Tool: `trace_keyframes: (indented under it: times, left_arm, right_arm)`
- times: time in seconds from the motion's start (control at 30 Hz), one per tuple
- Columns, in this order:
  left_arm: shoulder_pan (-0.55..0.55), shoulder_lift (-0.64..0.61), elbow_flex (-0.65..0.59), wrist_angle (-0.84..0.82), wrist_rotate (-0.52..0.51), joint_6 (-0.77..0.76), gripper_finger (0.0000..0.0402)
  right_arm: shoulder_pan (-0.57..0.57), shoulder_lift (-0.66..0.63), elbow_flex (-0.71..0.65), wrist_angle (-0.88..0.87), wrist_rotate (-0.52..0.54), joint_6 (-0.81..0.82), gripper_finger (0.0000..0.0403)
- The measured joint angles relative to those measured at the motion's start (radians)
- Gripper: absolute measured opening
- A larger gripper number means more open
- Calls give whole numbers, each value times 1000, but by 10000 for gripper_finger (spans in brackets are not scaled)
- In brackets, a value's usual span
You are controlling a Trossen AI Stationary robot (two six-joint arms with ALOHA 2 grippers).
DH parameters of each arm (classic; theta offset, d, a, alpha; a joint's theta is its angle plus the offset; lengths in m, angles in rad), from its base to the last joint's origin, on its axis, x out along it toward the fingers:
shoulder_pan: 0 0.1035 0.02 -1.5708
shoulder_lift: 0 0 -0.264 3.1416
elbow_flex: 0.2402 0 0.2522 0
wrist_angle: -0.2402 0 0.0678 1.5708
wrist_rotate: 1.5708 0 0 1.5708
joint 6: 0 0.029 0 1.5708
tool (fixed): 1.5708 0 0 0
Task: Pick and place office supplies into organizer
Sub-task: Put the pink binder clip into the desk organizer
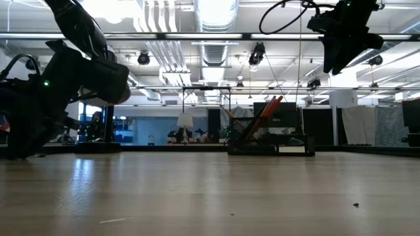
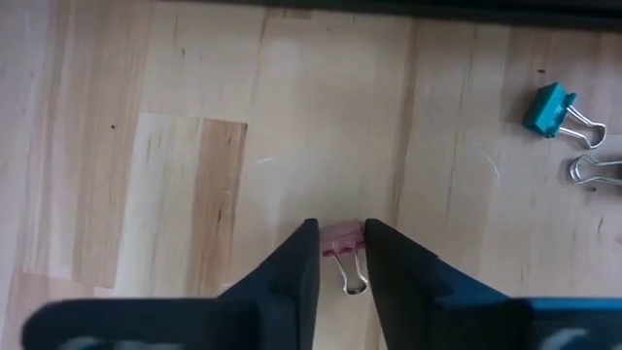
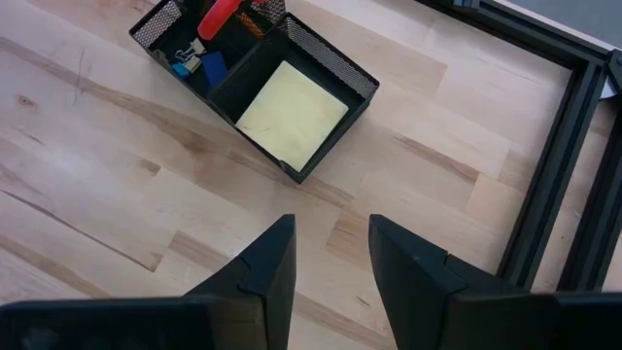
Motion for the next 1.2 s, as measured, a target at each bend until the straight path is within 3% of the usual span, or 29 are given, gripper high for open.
trace_keyframes:
  times: [0.3, 1.0, 1.2]
  left_arm:
    - [0, 0, 1, -2, 1, 25, 52]
    - [0, 1, 25, 37, 0, 16, 68]
    - [-1, -8, 41, 63, -83, 16, 68]
  right_arm:
    - [0, 0, 0, 0, 0, 0, 123]
    - [0, 0, 0, 0, 0, 0, 123]
    - [0, 0, 0, 0, 0, 0, 123]
